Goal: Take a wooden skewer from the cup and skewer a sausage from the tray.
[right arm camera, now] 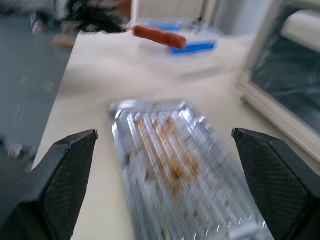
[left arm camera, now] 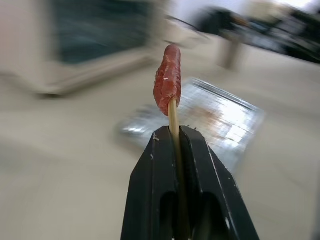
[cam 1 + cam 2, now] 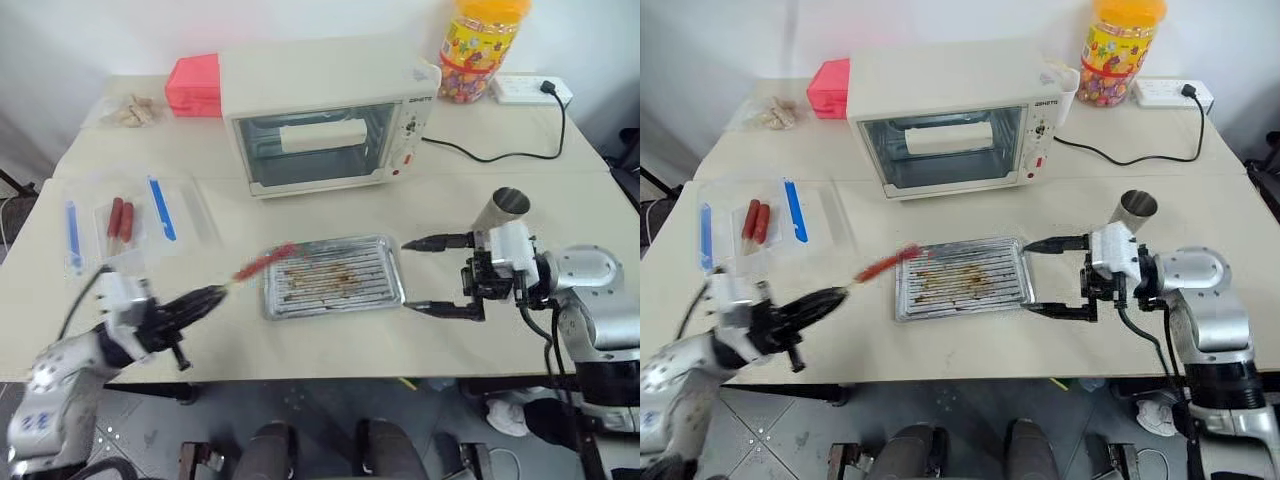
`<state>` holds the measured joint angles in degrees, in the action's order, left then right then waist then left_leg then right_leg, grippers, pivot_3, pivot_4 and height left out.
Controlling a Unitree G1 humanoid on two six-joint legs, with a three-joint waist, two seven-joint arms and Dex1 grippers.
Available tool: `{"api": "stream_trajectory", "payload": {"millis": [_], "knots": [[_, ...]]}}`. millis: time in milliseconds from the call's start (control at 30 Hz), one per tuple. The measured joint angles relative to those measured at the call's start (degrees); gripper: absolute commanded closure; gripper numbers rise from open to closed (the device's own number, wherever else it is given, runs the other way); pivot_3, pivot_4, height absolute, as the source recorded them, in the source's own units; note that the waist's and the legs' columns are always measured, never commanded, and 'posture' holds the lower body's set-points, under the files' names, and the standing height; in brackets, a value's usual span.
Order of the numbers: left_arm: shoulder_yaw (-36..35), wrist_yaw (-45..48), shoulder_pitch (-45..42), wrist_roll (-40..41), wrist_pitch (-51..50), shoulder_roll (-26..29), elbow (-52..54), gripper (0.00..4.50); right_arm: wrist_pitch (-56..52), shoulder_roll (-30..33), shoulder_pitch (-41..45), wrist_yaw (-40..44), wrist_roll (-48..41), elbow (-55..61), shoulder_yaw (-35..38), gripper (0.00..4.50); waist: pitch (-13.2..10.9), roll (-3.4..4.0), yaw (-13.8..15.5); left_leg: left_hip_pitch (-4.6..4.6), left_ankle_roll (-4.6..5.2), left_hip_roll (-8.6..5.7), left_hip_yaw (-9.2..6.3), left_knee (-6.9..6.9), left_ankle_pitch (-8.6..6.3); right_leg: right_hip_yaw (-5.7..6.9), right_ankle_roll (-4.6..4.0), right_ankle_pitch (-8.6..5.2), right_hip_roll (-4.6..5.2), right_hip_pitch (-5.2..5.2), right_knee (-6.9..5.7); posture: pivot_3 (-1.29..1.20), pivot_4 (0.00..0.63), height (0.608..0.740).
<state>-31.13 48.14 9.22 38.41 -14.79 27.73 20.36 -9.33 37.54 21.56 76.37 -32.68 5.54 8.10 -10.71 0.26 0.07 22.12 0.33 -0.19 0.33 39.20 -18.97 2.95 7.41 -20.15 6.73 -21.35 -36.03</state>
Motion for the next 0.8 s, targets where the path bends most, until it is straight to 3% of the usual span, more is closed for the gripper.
{"api": "stream_trajectory", "payload": {"millis": [233,367,567,800], "knots": [[-10.4,-16.9,5.3,1.8,1.9,-9.2,4.4,4.50,3.4,-5.7,-5.8,-6.0,-2.6,8.2,1.5,0.01,0.1,-0.10,0.1,-0.02,-0.01,-0.03,-0.12,-0.06,-0.01,-0.10,0.00,0.00,-0.04,0.09,0.06,0.00,0.150,0.740],[-12.9,-26.7,3.8,1.7,0.5,-9.5,5.1,4.50,4.8,-6.5,-7.6,-7.4,-2.5,10.2,0.9,0.01,0.1,-0.17,0.2,-0.07,-0.01,-0.04,-0.10,-0.05,0.00,-0.10,0.00,0.00,-0.06,0.12,0.03,0.00,0.150,0.740],[-11.7,-40.2,-10.0,-0.3,-6.6,-2.2,0.7,4.50,5.5,-6.6,-7.7,-9.0,-2.3,11.1,-1.2,0.01,0.2,-0.38,0.7,-0.08,-0.03,-0.07,-0.07,-0.04,0.02,-0.02,0.00,0.00,-0.10,0.07,-0.04,0.00,0.150,0.740],[-2.0,-46.2,-26.7,-7.9,-14.0,4.6,-15.3,4.50,5.6,-6.4,-5.9,-9.5,-2.3,11.3,-1.8,0.01,0.3,-0.42,0.9,-0.05,-0.02,-0.10,0.00,-0.06,0.02,0.08,0.00,0.00,-0.15,-0.08,-0.12,0.00,0.150,0.740]]}}
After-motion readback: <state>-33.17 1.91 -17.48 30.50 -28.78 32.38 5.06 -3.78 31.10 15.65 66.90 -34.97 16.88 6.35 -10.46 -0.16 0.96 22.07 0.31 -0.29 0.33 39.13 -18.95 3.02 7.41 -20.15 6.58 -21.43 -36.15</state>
